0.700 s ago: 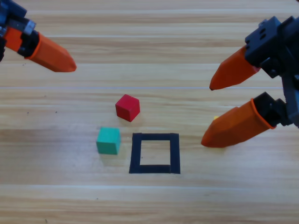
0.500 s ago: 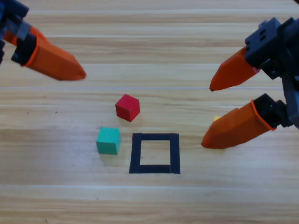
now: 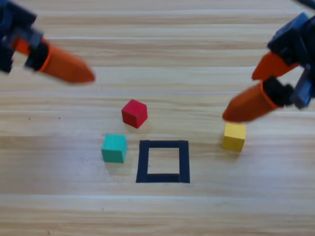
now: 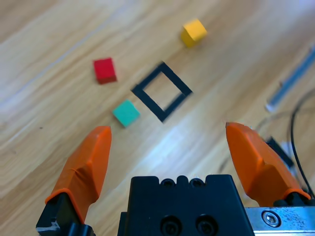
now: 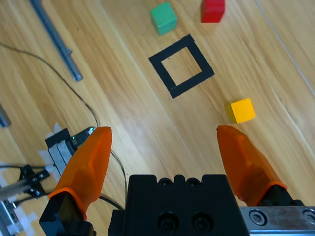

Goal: Stack the blocks in the rectangular block: red at the bottom, yellow in the middle, green on top

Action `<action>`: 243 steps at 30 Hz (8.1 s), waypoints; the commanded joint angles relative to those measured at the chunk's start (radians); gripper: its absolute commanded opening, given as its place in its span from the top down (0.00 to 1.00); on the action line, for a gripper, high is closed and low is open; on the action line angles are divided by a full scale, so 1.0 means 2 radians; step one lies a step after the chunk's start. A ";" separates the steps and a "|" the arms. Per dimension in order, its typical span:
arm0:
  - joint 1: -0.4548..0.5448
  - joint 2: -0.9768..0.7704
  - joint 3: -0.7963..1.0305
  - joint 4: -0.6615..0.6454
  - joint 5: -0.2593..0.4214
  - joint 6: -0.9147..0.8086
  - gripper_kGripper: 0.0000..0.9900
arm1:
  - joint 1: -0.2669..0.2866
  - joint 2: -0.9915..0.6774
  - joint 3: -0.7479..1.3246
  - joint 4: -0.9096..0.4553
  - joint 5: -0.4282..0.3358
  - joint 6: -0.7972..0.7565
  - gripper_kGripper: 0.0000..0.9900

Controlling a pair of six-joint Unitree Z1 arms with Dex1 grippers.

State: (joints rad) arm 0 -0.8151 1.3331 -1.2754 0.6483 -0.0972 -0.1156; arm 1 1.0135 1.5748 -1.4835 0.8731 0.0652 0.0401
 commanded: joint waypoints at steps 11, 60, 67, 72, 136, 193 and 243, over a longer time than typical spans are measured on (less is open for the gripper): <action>-0.001 0.396 -0.231 0.076 0.146 -0.107 0.00 | -0.099 0.164 -0.004 0.019 -0.092 0.187 0.05; 0.046 0.482 -0.155 -0.043 0.107 -0.059 0.88 | -0.134 0.349 -0.038 -0.031 -0.059 0.409 0.16; 0.042 0.433 -0.150 -0.032 0.106 -0.084 0.96 | -0.138 0.357 -0.038 -0.039 -0.048 0.399 0.85; 0.024 0.392 -0.158 -0.006 0.104 -0.145 0.96 | -0.143 0.355 -0.038 -0.048 -0.069 0.378 1.00; -0.129 0.489 -0.239 0.097 0.141 -0.436 0.96 | -0.150 0.184 0.031 0.000 -0.082 0.297 1.00; -0.023 -0.012 -0.022 0.142 0.241 -0.196 0.03 | -0.004 0.303 -0.172 0.098 -0.075 0.301 1.00; -0.017 -0.046 0.105 0.037 0.166 -0.165 0.02 | 0.012 0.444 -0.363 0.205 -0.034 0.360 1.00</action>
State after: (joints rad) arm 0 -0.8695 1.2502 -1.0906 0.7361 0.2439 -0.4362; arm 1 1.0116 2.3859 -2.2014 1.2719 -0.0135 0.7601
